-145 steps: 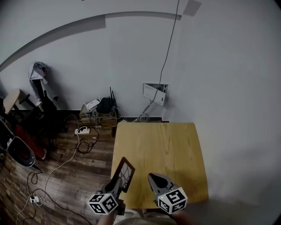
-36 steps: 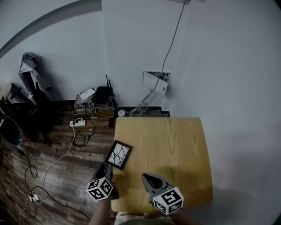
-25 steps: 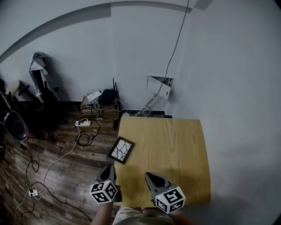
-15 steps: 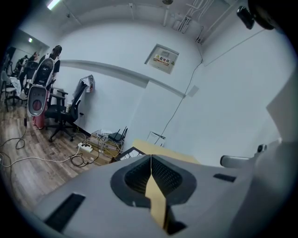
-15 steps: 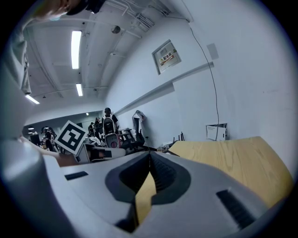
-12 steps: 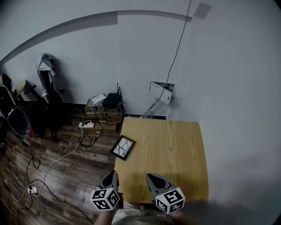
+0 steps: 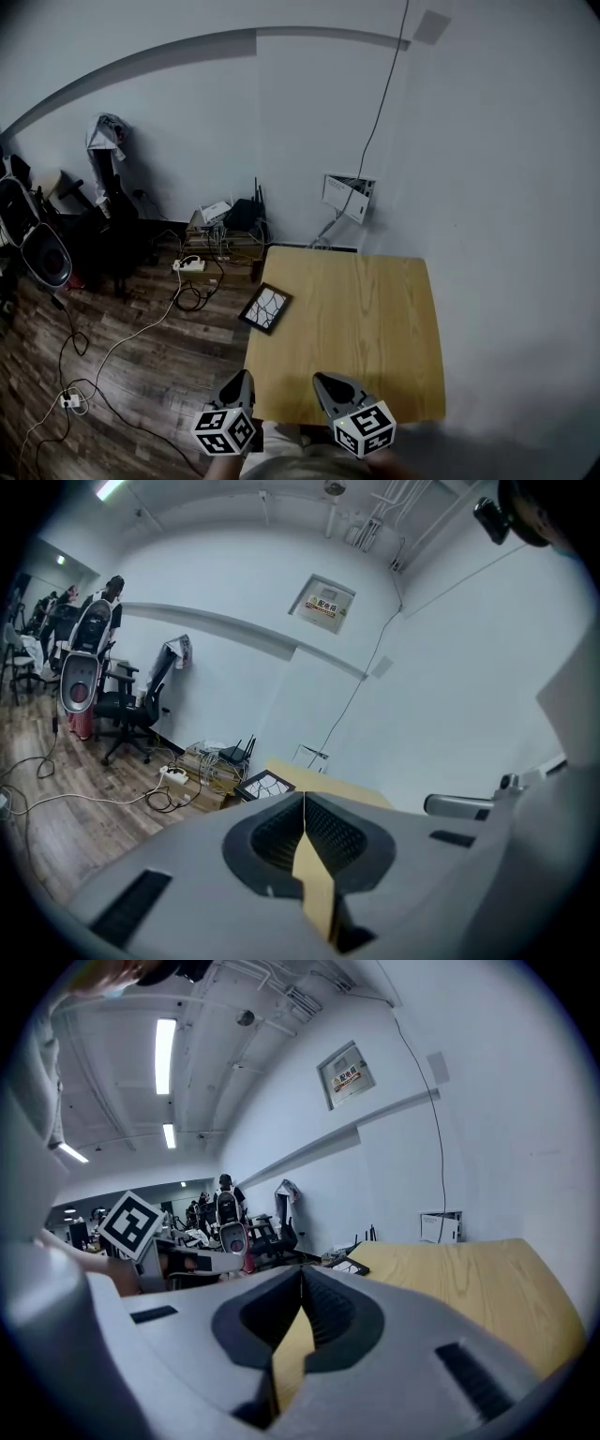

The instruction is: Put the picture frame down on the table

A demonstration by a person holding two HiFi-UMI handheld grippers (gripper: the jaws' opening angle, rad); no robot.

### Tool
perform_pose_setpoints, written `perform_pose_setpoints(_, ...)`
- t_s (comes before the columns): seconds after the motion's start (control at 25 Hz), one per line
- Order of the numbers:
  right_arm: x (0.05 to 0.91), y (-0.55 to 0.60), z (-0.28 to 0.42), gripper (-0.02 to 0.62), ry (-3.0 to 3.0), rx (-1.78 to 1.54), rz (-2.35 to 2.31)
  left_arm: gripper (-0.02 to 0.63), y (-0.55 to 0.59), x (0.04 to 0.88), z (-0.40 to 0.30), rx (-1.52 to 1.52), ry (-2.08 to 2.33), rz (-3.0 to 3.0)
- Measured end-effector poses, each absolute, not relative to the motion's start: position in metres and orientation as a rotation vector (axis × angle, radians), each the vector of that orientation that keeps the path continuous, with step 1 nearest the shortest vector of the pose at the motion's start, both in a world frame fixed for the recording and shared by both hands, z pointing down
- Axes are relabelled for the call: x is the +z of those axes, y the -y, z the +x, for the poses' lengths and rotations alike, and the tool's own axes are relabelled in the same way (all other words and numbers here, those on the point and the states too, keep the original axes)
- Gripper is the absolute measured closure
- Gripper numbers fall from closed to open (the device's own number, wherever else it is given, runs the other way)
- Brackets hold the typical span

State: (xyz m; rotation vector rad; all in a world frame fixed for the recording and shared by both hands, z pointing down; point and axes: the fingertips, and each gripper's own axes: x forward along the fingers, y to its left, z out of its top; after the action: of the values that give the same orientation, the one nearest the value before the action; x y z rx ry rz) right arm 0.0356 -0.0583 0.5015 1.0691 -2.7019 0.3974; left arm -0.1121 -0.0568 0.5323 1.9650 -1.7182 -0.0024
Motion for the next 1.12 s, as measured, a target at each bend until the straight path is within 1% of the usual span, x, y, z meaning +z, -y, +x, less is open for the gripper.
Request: perform_pose_setpoints(1.12,0.5039,0.0513,0.0401,0.595,2.693,0.389,1.076,0.601,0.0535,0.5383,-0.1045,-0.031,1.694,1.933)
